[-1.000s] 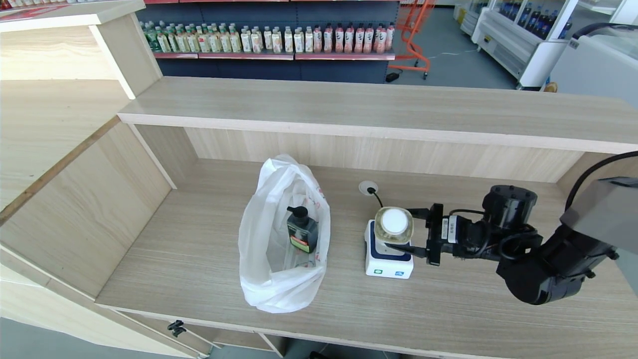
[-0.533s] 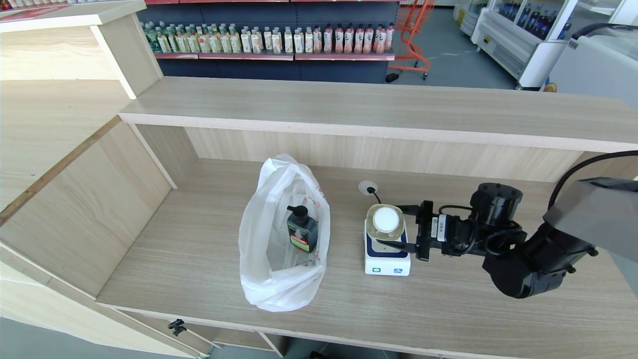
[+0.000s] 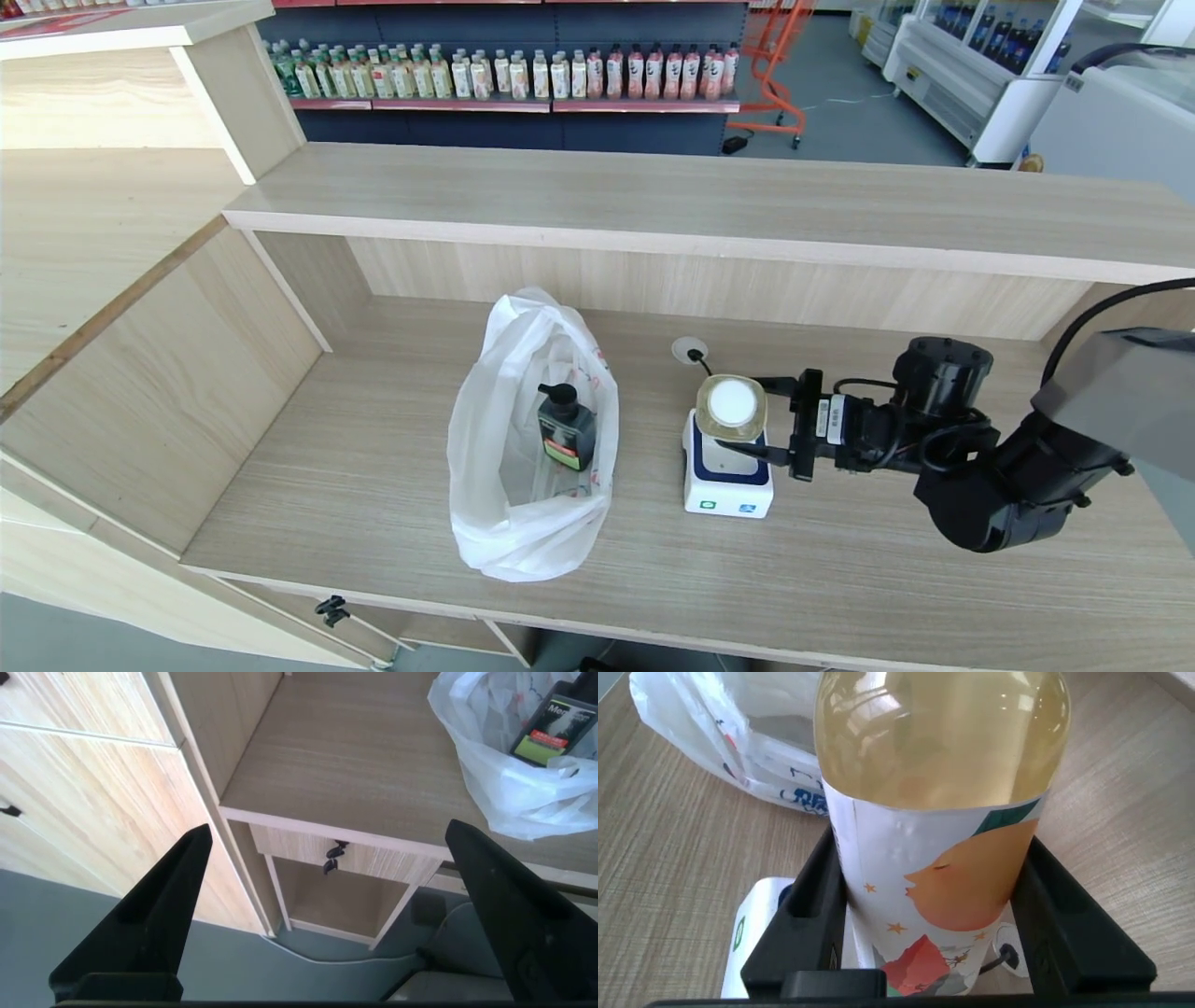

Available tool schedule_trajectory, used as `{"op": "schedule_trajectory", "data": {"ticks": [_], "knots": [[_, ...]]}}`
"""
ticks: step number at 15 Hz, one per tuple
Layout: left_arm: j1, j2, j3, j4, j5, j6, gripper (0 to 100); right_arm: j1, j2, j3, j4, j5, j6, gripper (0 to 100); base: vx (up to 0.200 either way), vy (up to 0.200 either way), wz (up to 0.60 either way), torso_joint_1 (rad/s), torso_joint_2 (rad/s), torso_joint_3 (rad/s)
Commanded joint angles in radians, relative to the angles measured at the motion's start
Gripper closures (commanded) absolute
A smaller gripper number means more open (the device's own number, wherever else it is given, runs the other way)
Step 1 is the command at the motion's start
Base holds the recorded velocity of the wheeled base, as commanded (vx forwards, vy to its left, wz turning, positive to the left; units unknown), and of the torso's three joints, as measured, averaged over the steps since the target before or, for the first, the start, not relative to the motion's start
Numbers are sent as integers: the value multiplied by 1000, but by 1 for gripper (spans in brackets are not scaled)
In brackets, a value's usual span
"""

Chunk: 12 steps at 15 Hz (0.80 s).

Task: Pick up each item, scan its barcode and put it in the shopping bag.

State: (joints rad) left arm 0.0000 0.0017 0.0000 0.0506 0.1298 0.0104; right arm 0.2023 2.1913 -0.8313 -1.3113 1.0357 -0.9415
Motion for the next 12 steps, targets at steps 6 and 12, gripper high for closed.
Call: {"op": "schedule_trajectory", "data": {"ticks": [6, 12], "knots": [[0, 0, 0, 0, 1, 0, 0, 45, -413, 126, 26, -247, 733, 100, 0, 0, 0, 0, 0, 0], [0, 0, 0, 0, 1, 0, 0, 252, -462, 182, 98, -476, 966, 100, 0, 0, 0, 0, 0, 0]]}}
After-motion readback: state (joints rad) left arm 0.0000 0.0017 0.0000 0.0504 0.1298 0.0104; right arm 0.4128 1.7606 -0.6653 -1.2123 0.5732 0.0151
